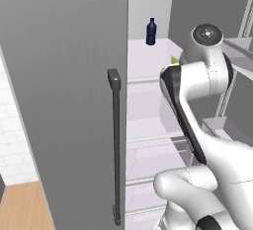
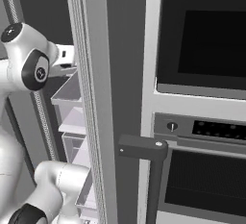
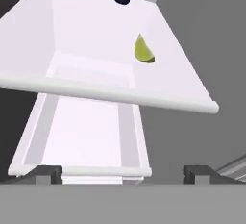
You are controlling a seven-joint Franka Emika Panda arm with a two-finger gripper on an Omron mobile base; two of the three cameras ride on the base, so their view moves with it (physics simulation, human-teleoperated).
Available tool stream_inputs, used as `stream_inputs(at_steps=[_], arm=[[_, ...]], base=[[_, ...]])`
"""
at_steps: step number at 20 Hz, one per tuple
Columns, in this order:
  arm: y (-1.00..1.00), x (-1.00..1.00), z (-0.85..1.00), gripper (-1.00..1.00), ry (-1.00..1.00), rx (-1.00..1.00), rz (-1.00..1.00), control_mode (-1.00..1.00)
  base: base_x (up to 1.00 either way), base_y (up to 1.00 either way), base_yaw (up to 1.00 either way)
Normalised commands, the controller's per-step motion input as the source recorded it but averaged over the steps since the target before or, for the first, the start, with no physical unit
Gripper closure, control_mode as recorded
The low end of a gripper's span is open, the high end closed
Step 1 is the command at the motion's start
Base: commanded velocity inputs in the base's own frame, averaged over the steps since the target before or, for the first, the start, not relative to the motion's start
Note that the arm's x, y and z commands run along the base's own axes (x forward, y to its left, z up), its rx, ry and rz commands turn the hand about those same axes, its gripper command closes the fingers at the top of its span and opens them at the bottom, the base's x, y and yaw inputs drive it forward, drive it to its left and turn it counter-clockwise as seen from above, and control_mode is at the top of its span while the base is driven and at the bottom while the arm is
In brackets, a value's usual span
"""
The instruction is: Grab a lemon wedge from the fridge and one ice cube from the ice bowl, and put them in the glass of lemonade.
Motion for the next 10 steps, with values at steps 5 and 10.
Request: stream_inputs(at_steps=[5,10], arm=[[-0.28,0.48,0.01,-1.0,0.02,0.0,0.0,-1.0],[-0.36,0.44,-0.02,-1.0,0.01,0.0,0.0,-1.0]], base=[[0.0,0.0,0.0],[0.0,0.0,0.0]])
